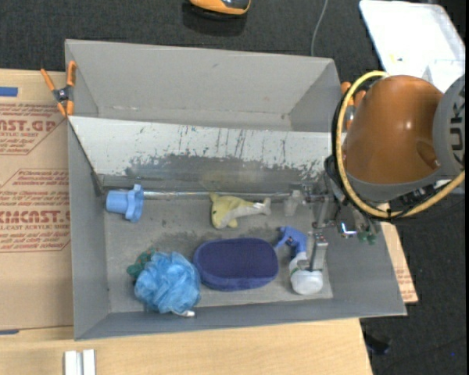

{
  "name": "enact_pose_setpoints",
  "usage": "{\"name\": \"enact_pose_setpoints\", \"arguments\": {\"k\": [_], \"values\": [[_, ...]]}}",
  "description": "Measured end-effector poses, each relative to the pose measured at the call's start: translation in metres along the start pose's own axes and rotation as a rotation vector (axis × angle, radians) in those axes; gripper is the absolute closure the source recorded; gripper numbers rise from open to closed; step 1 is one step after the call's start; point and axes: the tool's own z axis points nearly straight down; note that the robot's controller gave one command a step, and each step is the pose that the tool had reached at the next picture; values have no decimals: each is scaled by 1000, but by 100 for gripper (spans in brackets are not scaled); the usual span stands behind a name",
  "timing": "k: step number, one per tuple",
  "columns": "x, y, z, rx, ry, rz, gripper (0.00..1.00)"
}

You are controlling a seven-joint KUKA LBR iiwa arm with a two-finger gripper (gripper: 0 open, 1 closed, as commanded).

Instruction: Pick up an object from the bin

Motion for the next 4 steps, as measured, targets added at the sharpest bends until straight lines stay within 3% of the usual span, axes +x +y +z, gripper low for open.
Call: {"name": "enact_pose_setpoints", "arguments": {"k": [1, 2, 3, 4], "values": [[-1, 0, -4, 1, -8, 0, 0], [10, 71, 15, -1, -9, 71, 0], [-4, 85, -7, 2, -12, -21, 0], [-17, 82, 44, 2, -14, -251, 0]]}}
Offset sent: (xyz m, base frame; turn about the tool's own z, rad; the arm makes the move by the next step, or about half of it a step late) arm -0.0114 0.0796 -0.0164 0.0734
